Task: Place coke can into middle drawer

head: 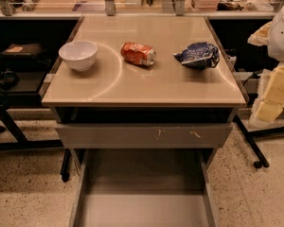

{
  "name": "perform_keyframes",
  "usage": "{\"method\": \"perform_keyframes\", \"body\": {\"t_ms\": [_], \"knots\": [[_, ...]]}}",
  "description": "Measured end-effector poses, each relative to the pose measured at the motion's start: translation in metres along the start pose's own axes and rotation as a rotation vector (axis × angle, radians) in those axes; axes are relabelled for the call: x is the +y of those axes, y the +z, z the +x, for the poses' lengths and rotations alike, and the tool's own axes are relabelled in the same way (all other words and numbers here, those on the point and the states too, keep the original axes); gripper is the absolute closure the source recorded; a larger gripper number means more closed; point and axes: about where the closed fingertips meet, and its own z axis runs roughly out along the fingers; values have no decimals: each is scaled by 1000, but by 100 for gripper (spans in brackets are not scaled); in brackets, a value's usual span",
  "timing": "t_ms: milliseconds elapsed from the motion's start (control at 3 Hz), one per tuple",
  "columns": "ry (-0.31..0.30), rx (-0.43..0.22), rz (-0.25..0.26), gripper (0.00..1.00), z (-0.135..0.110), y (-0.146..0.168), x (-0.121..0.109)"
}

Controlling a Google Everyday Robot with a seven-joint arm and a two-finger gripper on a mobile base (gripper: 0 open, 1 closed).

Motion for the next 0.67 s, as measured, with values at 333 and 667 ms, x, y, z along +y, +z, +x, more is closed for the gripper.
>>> {"method": "perform_keyframes", "body": {"t_ms": [333,667], "knots": [[-4,-12,11,0,-3,0,-4],[-47,-92,50,0,-20,6,-15]]}}
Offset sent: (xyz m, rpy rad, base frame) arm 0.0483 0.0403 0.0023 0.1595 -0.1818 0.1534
